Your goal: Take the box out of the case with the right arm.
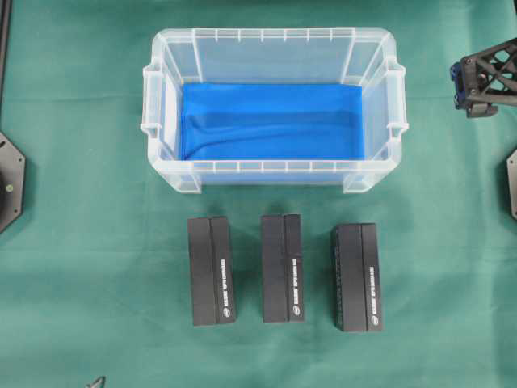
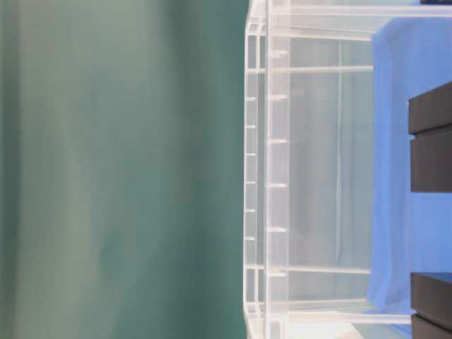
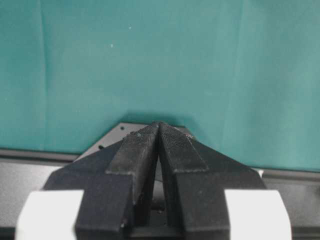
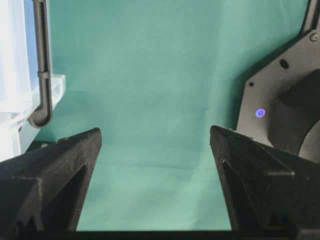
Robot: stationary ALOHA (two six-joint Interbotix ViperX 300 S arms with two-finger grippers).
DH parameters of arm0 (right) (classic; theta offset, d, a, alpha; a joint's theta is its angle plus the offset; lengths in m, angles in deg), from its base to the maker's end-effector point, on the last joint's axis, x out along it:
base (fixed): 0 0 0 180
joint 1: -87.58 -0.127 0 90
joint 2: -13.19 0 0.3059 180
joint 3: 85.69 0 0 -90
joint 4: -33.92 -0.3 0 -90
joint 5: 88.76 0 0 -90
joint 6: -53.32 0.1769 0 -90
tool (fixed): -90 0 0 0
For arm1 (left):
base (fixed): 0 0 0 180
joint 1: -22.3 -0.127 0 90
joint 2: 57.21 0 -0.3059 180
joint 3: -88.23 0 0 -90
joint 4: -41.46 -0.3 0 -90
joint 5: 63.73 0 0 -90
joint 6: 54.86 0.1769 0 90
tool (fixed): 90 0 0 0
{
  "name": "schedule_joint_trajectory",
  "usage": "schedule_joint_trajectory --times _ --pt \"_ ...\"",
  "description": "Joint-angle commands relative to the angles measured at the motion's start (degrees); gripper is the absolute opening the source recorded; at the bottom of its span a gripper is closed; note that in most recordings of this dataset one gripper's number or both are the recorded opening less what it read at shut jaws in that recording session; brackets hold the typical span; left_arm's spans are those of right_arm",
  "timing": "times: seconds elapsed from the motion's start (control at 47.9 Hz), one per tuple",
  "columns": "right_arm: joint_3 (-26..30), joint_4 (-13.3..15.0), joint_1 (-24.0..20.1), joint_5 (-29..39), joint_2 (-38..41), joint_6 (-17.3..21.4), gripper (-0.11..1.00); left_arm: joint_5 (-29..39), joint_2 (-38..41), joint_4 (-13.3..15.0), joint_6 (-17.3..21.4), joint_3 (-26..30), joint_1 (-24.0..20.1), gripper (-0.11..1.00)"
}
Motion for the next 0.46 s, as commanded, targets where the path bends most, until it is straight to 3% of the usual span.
schedule_joint_trajectory --times 0.0,0.438 --pt "0.62 -0.09 0.26 -0.26 -0.53 0.18 0.86 -0.26 0.35 -0.18 0.09 0.62 0.09 0.0" --pt "0.88 0.0 0.7 -0.26 -0.26 0.35 0.86 -0.26 0.35 -0.18 0.09 0.62 0.09 0.0"
